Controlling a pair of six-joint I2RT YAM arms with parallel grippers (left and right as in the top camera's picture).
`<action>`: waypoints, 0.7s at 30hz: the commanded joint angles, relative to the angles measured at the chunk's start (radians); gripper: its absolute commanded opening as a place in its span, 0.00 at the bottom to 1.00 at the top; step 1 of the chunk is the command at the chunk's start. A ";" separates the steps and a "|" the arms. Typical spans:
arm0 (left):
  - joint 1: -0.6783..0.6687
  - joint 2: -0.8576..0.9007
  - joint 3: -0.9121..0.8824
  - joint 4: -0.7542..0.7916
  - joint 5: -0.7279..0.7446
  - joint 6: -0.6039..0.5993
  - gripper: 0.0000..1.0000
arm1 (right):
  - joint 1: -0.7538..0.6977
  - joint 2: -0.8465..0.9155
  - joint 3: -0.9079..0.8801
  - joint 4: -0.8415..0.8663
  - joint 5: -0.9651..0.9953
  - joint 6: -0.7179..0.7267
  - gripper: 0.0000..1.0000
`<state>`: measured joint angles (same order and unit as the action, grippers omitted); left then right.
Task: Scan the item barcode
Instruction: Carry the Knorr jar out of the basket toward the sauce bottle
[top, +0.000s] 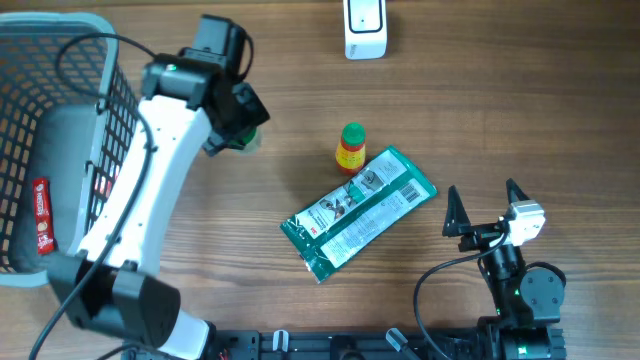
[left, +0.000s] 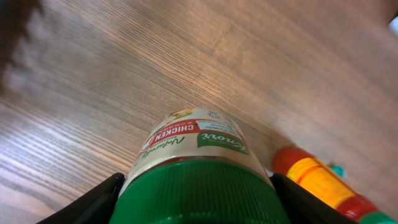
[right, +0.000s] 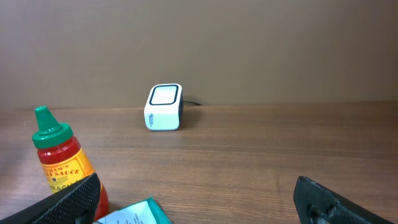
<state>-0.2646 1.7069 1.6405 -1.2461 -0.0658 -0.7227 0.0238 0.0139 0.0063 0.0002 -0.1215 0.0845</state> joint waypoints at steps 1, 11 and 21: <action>-0.031 0.043 -0.060 0.050 -0.022 0.106 0.69 | 0.004 -0.003 -0.001 0.005 0.018 -0.006 1.00; -0.085 0.055 -0.323 0.307 -0.021 0.147 0.69 | 0.004 -0.003 -0.001 0.005 0.018 -0.006 1.00; -0.176 0.055 -0.431 0.455 -0.003 0.147 0.69 | 0.004 -0.003 -0.001 0.005 0.018 -0.006 1.00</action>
<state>-0.4007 1.7607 1.2182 -0.8223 -0.0727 -0.5877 0.0238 0.0139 0.0063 0.0002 -0.1215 0.0841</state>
